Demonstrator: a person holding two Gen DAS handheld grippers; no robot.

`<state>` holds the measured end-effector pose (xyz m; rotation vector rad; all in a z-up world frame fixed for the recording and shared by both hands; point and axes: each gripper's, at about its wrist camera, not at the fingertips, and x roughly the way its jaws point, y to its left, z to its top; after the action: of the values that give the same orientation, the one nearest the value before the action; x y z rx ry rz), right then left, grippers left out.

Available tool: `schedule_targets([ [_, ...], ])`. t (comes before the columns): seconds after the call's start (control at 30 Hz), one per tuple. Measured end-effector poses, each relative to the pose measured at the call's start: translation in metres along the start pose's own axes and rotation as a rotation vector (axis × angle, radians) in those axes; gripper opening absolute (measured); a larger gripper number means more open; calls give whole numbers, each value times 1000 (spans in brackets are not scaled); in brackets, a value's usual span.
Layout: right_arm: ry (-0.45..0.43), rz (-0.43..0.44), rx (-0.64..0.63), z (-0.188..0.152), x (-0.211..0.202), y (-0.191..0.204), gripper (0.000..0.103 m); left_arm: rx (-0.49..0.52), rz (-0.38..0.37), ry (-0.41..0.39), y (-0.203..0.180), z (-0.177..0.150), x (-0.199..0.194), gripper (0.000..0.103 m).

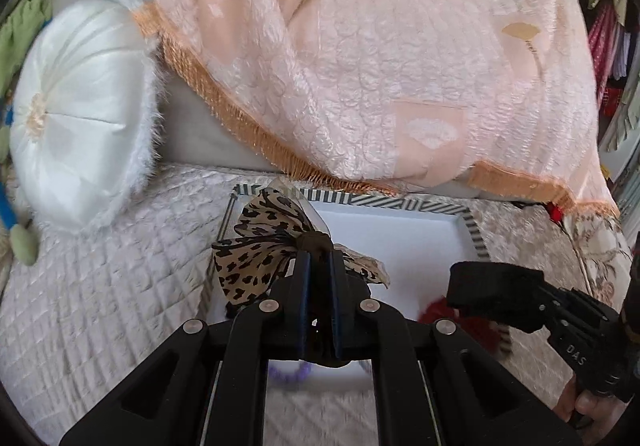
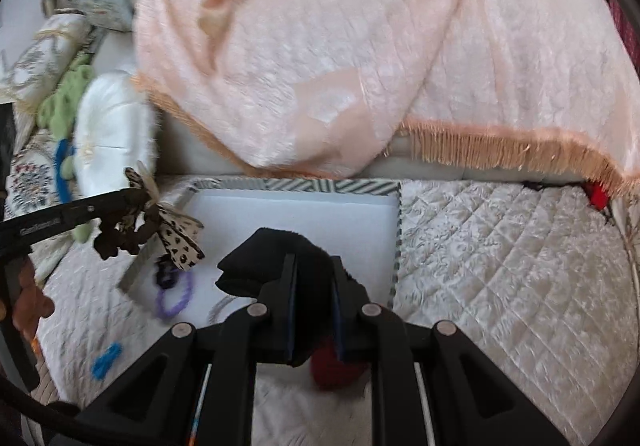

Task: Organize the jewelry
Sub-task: 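Lower the leopard bow into the tray and open the left gripper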

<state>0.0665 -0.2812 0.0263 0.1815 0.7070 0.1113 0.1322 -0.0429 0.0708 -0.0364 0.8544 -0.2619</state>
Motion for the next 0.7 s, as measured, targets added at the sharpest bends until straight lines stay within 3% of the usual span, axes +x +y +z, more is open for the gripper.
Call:
schedule_targets([
  [0.17,49,-35,7,5,47,-12,14,-44,34,47,20,2,46,0],
  [0.3,137,-49,2,1,87,-19,18,-83,62,108,39,-6,77,0],
  [0.37,164,-65,-4,0,95,-20,25,-94,56,135,46,-11,84,9],
  [0.47,149,-60,-4,-3,87,-18,33,-99,48,136,48,-14,81,26],
  [0.7,62,-39,10,-11,20,-3,51,-60,76,88,43,-24,37,28],
])
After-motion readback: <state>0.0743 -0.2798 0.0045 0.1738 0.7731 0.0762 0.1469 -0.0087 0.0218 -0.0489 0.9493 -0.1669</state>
